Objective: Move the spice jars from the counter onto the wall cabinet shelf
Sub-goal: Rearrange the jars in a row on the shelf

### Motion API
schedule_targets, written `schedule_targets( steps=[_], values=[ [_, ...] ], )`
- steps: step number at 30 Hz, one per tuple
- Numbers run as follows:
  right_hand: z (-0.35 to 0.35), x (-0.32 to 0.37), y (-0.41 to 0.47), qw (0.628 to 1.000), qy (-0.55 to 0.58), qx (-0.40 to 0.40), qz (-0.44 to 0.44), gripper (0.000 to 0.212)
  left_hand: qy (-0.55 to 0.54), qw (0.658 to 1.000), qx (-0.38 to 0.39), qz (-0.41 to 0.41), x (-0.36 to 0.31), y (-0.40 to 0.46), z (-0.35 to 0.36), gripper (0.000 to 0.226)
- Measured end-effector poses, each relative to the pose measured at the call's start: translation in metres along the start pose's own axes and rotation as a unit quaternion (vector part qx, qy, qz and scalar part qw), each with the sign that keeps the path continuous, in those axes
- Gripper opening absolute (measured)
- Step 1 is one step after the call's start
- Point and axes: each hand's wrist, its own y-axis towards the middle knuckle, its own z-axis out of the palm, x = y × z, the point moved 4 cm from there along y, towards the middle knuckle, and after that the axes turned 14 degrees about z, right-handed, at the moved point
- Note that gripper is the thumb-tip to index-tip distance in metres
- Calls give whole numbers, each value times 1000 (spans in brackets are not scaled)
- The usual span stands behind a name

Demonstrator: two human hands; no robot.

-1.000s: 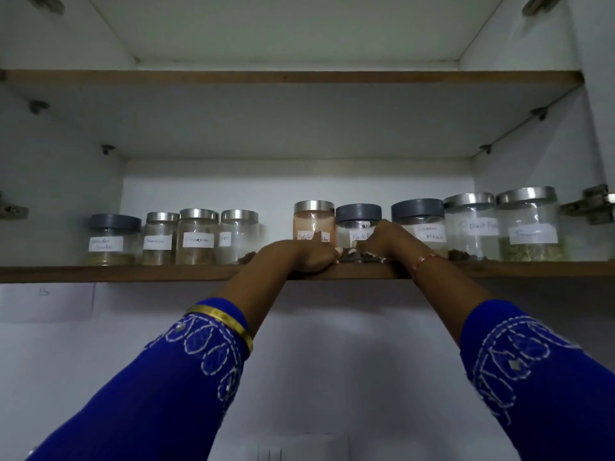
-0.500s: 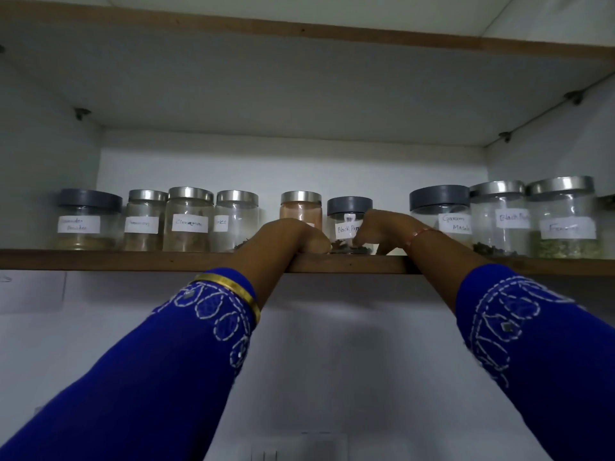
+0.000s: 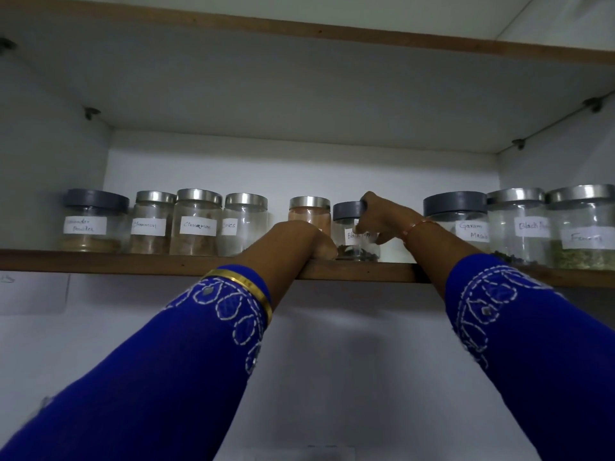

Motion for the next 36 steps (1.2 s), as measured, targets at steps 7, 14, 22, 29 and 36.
schedule_targets(
  steps=[7,14,22,29,36],
  values=[
    [10,-1,12,998,14,53,2,77,14,1000,1,-23,4,-1,-1,45],
    [65,-100,274,999,-31,11,-31,77,-66,996,-46,-29,0,-14,1,49],
    [-11,-31,-76,990,-71,-87,-81,41,-60,976,-194,74,-32,-52,-9,31],
    [-19,-70,-113,974,-59,-201,-88,29,-99,957,-246,120,-49,-82,-4,19],
    [-16,-77,-131,963,-71,-245,-85,25,108,921,-361,95,-63,-118,22,49]
  ],
)
